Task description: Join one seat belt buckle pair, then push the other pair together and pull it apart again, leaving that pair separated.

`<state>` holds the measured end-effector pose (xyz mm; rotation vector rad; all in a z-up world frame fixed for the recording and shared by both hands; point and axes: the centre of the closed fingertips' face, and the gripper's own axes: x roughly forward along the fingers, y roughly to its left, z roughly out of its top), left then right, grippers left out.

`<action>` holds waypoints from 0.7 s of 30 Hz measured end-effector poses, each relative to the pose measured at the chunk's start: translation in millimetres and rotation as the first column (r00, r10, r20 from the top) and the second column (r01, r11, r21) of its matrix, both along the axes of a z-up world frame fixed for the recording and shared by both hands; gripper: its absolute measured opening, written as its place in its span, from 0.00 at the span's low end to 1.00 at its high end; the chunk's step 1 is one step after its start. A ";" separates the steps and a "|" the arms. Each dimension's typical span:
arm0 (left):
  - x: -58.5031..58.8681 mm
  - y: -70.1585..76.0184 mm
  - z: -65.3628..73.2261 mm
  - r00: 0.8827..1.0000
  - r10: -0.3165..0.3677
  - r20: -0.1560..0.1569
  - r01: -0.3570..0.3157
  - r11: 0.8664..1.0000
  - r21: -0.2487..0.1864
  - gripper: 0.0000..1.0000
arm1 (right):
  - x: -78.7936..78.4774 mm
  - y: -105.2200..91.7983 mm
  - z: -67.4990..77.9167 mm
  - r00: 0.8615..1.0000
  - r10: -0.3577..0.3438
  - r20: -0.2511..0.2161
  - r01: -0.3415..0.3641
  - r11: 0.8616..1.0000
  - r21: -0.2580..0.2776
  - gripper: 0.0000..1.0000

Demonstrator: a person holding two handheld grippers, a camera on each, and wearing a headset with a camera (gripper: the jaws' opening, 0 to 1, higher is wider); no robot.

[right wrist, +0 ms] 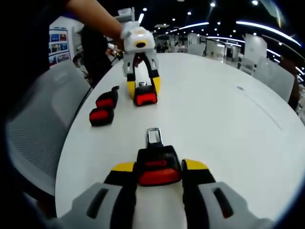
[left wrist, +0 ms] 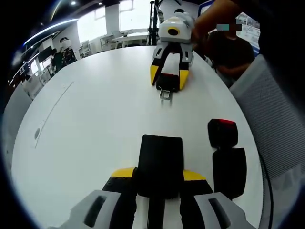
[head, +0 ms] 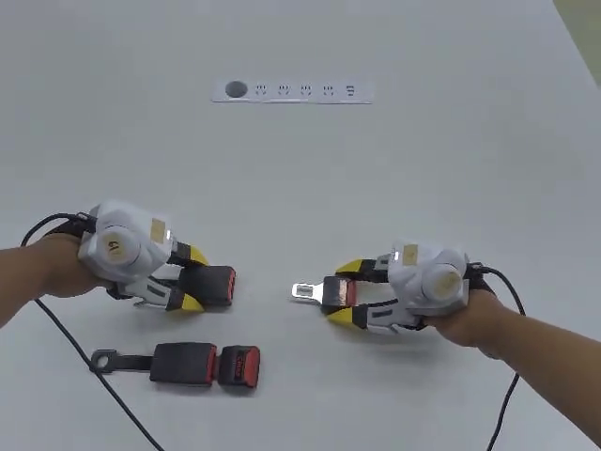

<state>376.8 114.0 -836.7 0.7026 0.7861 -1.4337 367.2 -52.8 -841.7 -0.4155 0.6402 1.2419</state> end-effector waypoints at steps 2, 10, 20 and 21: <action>0.0 0.0 0.0 1.000 0.000 0.001 0.000 1.000 0.002 0.35 | 0.6 -4.0 0.1 1.000 -0.001 0.007 0.001 1.000 0.000 0.38; -0.4 0.0 0.1 1.000 0.000 0.004 0.000 1.000 0.006 0.36 | -1.4 -15.2 0.1 1.000 -0.005 0.006 0.005 1.000 -0.022 0.38; -3.9 -1.5 1.7 0.997 0.078 -0.021 -0.077 0.996 0.046 0.41 | -6.0 -16.3 0.7 0.999 -0.045 -0.010 0.045 0.997 -0.057 0.48; -1.9 -0.3 2.9 0.994 0.109 -0.023 -0.108 0.993 0.051 0.44 | -4.2 -16.0 3.3 0.998 -0.066 -0.002 0.066 0.997 -0.042 0.51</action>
